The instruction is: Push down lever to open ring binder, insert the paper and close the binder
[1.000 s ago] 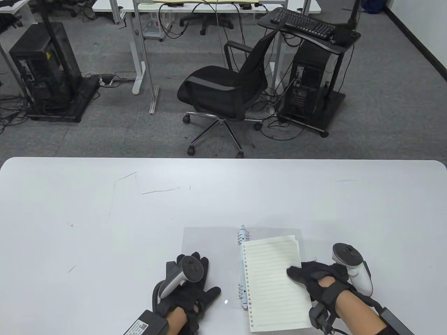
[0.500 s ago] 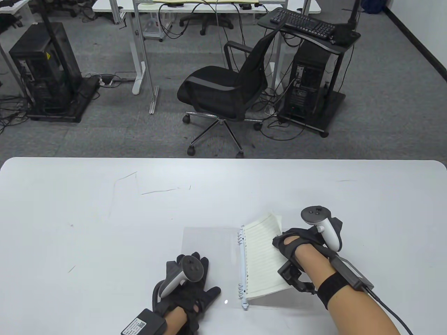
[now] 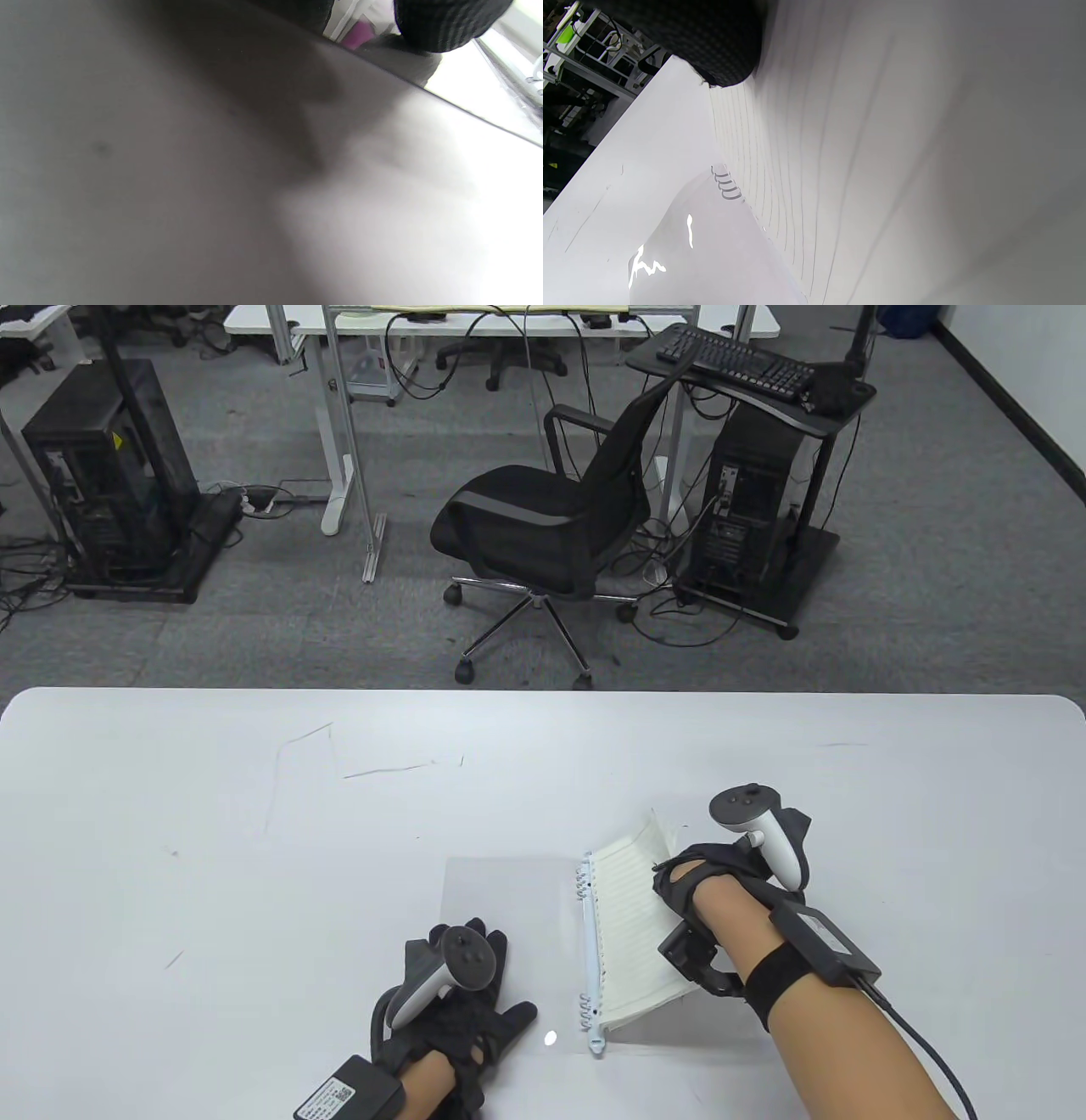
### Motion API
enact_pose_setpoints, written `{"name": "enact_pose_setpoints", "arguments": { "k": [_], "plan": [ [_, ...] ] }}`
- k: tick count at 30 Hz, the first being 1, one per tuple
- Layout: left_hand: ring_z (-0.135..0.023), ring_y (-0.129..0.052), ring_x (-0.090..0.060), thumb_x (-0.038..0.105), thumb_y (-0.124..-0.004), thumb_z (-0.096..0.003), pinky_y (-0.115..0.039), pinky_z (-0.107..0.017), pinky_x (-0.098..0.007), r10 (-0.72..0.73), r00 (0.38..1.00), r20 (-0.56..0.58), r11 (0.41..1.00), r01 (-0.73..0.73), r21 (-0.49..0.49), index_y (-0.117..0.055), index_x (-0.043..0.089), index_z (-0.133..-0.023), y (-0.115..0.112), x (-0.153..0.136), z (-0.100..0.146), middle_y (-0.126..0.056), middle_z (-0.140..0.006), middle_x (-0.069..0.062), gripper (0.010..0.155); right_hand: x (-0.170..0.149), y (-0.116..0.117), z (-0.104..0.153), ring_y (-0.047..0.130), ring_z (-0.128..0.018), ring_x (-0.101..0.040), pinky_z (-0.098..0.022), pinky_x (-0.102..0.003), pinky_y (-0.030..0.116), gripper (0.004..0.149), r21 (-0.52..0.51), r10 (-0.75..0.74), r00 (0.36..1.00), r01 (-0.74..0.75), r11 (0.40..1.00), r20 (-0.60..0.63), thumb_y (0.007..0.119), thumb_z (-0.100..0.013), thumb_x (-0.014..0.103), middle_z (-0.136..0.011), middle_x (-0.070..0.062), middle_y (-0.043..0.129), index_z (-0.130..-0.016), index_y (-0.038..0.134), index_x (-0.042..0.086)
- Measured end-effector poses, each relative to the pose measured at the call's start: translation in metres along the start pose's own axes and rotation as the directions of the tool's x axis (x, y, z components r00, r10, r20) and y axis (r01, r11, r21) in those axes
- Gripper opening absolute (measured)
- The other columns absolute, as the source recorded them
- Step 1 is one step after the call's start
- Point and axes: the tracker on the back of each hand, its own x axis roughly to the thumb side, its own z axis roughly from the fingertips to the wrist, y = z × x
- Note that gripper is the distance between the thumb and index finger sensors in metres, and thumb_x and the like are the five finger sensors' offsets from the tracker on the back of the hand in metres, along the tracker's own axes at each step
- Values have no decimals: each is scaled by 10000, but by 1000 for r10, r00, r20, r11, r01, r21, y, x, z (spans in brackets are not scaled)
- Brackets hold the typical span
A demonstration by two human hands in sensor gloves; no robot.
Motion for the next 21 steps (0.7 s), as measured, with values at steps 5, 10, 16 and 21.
{"name": "enact_pose_setpoints", "arguments": {
  "k": [5, 10, 16, 21],
  "plan": [
    [-936, 300, -180, 715, -633, -426, 85, -645, -513, 1, 1000, 0, 1000, -1, -1, -38, 470, -997, 0, 0, 0, 181, -1060, 215, 861, -2, -1, -1, 1182, -370, -285, -203, -380, 1006, 485, 1, -4, 1000, 4, 1000, -17, 818, -499, 330, -683, -132, 1088, -872, 854, 23],
    [-937, 298, -182, 713, -634, -428, 85, -645, -514, 1, 1000, 0, 1000, -1, -1, -39, 468, -997, 0, 0, 0, 180, -1060, 212, 859, -2, 2, -2, 1186, -360, -279, -197, -377, 1008, 486, 27, -57, 998, 57, 998, 12, 821, -499, 332, -682, -131, 1089, -872, 852, 21],
    [-937, 298, -182, 713, -635, -427, 85, -645, -514, 2, 1000, 0, 1000, -2, -1, -39, 469, -996, 0, 0, 0, 180, -1060, 214, 859, 3, 3, 2, 1186, -368, -272, -202, -376, 1008, 492, 27, -24, 999, 23, 999, 27, 822, -498, 332, -692, -125, 1088, -883, 840, 26],
    [-937, 298, -181, 712, -636, -428, 85, -645, -513, 3, 1000, 1, 1000, -3, -3, -40, 470, -997, 0, 0, 0, 179, -1060, 214, 859, 6, -2, 2, 1194, -351, -261, -192, -371, 1011, 497, -38, 67, 998, -66, 997, 18, 839, -491, 327, -691, -124, 1092, -886, 835, 25]
  ]
}}
